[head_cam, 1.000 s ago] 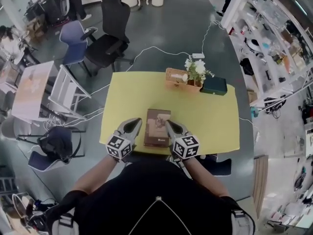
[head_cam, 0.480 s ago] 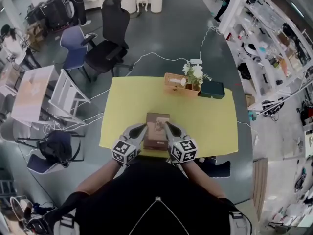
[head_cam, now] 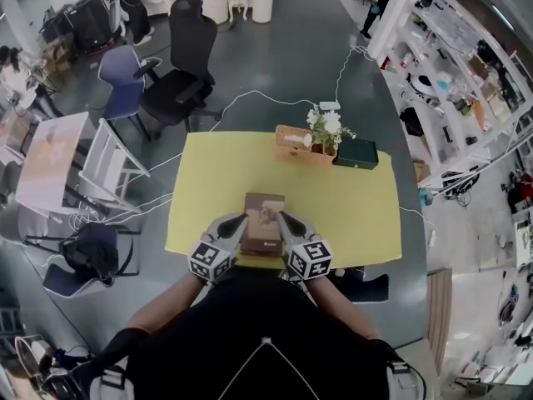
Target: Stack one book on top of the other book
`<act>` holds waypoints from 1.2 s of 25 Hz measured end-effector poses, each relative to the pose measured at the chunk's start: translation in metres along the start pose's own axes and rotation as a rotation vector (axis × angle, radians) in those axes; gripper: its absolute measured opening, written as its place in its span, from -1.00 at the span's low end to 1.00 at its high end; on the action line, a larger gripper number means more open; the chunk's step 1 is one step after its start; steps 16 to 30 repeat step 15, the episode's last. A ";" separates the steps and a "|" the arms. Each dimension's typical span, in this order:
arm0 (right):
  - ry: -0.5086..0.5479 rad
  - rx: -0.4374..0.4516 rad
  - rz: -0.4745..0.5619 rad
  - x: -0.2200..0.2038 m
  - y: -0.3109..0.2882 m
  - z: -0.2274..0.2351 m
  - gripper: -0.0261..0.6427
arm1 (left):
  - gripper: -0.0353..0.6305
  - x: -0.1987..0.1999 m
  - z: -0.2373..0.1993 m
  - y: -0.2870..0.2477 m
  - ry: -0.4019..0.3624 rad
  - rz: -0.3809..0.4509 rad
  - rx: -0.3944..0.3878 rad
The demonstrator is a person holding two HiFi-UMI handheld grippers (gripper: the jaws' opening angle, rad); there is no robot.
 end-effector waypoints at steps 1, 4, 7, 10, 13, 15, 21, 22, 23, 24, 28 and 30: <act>0.001 0.000 -0.001 0.000 0.000 0.000 -0.91 | -0.87 0.000 0.000 0.000 0.001 0.000 0.001; 0.000 -0.002 -0.005 -0.002 -0.001 0.001 -0.91 | -0.87 -0.003 -0.001 0.001 0.004 -0.006 0.001; 0.000 -0.005 -0.010 -0.005 -0.002 0.001 -0.91 | -0.87 -0.006 0.000 0.001 0.006 -0.008 -0.002; -0.004 -0.009 -0.014 -0.008 -0.002 0.002 -0.91 | -0.87 -0.006 0.000 0.002 0.005 -0.009 0.000; -0.004 -0.010 -0.012 -0.007 -0.003 0.004 -0.91 | -0.87 -0.008 -0.002 0.000 0.004 -0.006 -0.002; 0.001 -0.008 -0.007 -0.003 -0.006 0.006 -0.91 | -0.87 -0.007 -0.005 -0.003 -0.002 -0.001 -0.003; 0.001 -0.008 -0.007 -0.003 -0.006 0.006 -0.91 | -0.87 -0.007 -0.005 -0.003 -0.002 -0.001 -0.003; 0.001 -0.008 -0.007 -0.003 -0.006 0.006 -0.91 | -0.87 -0.007 -0.005 -0.003 -0.002 -0.001 -0.003; 0.001 -0.008 -0.007 -0.003 -0.006 0.006 -0.91 | -0.87 -0.007 -0.005 -0.003 -0.002 -0.001 -0.003; 0.001 -0.008 -0.007 -0.003 -0.006 0.006 -0.91 | -0.87 -0.007 -0.005 -0.003 -0.002 -0.001 -0.003; 0.001 -0.008 -0.007 -0.003 -0.006 0.006 -0.91 | -0.87 -0.007 -0.005 -0.003 -0.002 -0.001 -0.003; 0.001 -0.008 -0.007 -0.003 -0.006 0.006 -0.91 | -0.87 -0.007 -0.005 -0.003 -0.002 -0.001 -0.003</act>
Point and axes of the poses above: the fingertips, and each gripper's own axes: y backward along the fingers, z to its right, x out of its top, the point moved 1 cm from there along y, backward along the fingers, and after that the axes turned 7 degrees about -y, right-handed, at the moved point
